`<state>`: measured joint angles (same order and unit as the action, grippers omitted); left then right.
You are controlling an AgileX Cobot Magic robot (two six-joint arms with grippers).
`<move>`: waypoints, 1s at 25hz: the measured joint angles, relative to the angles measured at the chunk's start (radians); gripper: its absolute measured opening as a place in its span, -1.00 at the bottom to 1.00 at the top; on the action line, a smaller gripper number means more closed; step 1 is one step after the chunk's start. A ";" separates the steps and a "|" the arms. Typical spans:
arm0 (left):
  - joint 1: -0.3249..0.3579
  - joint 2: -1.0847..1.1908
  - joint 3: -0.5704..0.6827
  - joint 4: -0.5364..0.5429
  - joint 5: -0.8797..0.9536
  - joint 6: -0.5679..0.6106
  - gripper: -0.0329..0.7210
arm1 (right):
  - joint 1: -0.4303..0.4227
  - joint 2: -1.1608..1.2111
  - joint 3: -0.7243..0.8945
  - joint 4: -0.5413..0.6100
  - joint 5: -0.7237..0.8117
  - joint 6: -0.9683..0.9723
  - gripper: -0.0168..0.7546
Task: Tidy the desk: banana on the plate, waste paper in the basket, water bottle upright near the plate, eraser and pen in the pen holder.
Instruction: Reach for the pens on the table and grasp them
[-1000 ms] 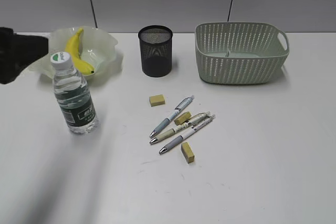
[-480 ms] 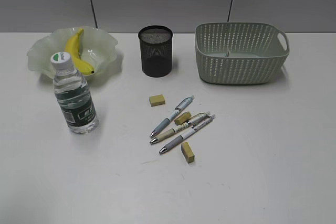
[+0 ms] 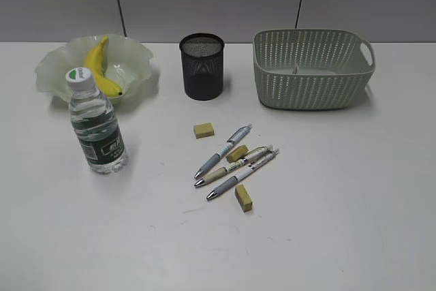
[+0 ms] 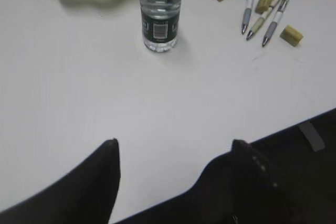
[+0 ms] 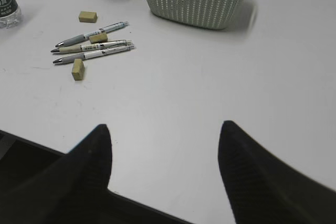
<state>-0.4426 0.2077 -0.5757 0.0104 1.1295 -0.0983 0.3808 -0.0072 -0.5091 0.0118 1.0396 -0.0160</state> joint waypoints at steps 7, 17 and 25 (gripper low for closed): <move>0.000 -0.033 0.037 0.004 -0.064 -0.001 0.27 | 0.000 0.000 0.000 0.000 0.000 0.000 0.35; 0.000 -0.106 0.037 0.005 -0.073 -0.001 0.24 | 0.000 0.201 -0.029 0.000 -0.111 -0.018 0.35; 0.000 -0.214 0.037 0.006 -0.072 -0.001 0.23 | 0.000 0.714 -0.187 0.004 -0.299 -0.024 0.35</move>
<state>-0.4426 -0.0060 -0.5390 0.0163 1.0573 -0.0992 0.3808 0.7067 -0.6961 0.0158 0.7410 -0.0395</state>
